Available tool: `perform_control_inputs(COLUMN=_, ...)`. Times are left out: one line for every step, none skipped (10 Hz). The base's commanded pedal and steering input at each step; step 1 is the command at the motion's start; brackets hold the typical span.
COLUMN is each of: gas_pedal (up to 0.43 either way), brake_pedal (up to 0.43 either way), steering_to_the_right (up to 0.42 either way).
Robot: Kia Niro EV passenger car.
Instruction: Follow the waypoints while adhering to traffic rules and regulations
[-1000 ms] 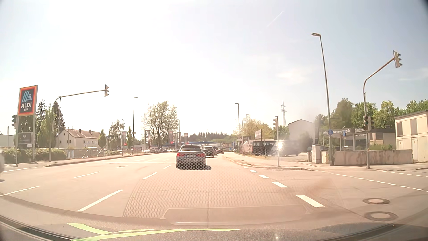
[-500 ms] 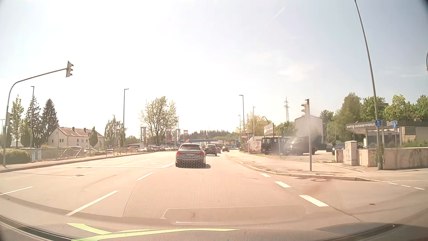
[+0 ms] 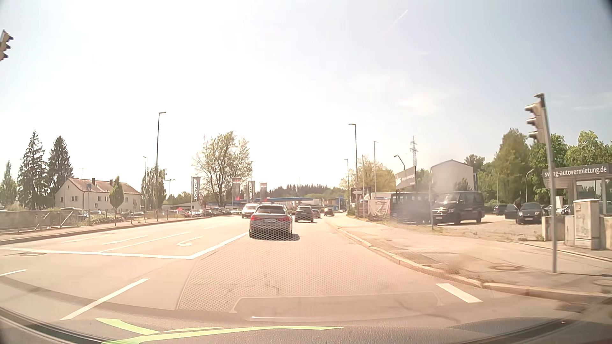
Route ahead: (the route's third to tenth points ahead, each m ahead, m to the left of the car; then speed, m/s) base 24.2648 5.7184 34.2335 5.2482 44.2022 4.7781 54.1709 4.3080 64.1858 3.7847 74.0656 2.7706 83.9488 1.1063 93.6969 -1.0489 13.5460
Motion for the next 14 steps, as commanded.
perform_control_inputs(gas_pedal=0.197, brake_pedal=0.0, steering_to_the_right=-0.004)
perform_control_inputs(gas_pedal=0.197, brake_pedal=0.0, steering_to_the_right=-0.004)
perform_control_inputs(gas_pedal=0.197, brake_pedal=0.0, steering_to_the_right=-0.004)
perform_control_inputs(gas_pedal=0.197, brake_pedal=0.0, steering_to_the_right=-0.003)
perform_control_inputs(gas_pedal=0.197, brake_pedal=0.0, steering_to_the_right=-0.003)
perform_control_inputs(gas_pedal=0.189, brake_pedal=0.0, steering_to_the_right=-0.003)
perform_control_inputs(gas_pedal=0.189, brake_pedal=0.0, steering_to_the_right=-0.003)
perform_control_inputs(gas_pedal=0.189, brake_pedal=0.0, steering_to_the_right=-0.002)
perform_control_inputs(gas_pedal=0.189, brake_pedal=0.0, steering_to_the_right=-0.002)
perform_control_inputs(gas_pedal=0.189, brake_pedal=0.0, steering_to_the_right=-0.002)
perform_control_inputs(gas_pedal=0.189, brake_pedal=0.0, steering_to_the_right=-0.001)
perform_control_inputs(gas_pedal=0.177, brake_pedal=0.0, steering_to_the_right=0.0)
perform_control_inputs(gas_pedal=0.177, brake_pedal=0.0, steering_to_the_right=0.0)
perform_control_inputs(gas_pedal=0.177, brake_pedal=0.0, steering_to_the_right=0.0)
